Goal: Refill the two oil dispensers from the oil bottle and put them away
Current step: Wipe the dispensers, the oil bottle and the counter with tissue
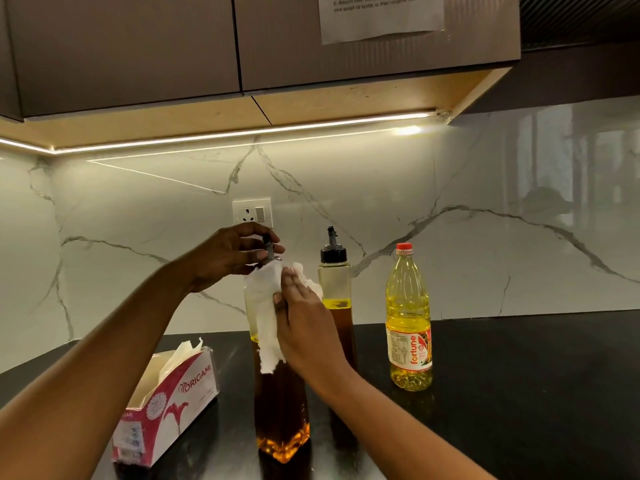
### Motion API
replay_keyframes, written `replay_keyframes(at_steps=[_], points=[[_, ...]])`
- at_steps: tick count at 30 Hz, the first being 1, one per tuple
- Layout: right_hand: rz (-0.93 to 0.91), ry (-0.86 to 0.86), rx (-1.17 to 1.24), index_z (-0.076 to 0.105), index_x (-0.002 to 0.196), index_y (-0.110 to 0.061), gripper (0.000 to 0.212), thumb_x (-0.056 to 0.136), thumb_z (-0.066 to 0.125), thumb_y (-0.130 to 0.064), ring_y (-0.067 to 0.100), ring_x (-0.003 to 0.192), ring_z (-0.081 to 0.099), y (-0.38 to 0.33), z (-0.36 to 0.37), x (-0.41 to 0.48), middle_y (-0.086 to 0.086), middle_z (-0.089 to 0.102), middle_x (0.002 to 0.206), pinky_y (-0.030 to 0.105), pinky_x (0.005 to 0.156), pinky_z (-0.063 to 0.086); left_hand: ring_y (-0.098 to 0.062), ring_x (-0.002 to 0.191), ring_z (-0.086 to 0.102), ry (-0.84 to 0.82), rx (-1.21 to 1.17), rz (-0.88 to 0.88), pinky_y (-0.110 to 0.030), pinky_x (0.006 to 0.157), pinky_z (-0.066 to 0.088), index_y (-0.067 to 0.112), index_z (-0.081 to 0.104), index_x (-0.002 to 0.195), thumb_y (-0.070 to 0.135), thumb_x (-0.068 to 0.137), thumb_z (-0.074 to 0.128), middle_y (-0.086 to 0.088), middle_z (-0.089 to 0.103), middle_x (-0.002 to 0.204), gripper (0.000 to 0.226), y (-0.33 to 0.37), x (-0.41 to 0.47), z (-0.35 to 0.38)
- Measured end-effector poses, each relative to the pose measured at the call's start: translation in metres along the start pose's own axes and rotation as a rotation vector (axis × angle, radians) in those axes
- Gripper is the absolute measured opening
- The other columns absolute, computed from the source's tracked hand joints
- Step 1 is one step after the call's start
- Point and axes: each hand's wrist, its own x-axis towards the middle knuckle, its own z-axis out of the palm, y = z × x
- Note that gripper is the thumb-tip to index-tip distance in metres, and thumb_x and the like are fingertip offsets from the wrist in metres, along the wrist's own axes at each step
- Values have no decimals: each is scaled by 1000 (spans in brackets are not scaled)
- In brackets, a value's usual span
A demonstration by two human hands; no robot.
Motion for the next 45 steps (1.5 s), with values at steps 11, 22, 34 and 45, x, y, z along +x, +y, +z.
replay_keyframes(at_steps=[11,22,34,45], points=[[301,-79,569,49,126,-17,36,101,33,-37,0,82,53,4,-15,17,-5,57,97,11,66,43,-16,103,65,-75,-211,39,-23,77,55,29,70,99,32,73,76,5,69,109,27,-10,3,1],[553,-44,1056,60,122,-15,42,88,54,-39,28,98,61,35,-14,18,14,62,114,39,80,54,-4,108,64,-64,-66,85,-14,84,49,29,71,99,4,85,54,12,73,105,33,0,0,5],[645,41,1155,65,94,-8,19,95,50,-19,12,61,69,67,-31,-22,8,68,82,23,50,53,-8,115,58,259,-107,16,-30,97,43,30,50,131,13,94,54,5,63,125,41,-6,-24,25],[856,109,1298,60,117,-4,35,91,53,-25,37,108,59,100,-22,-68,22,61,120,49,93,48,-17,118,48,390,-173,-405,-41,102,44,41,18,146,46,45,91,3,45,125,124,-86,-127,143]])
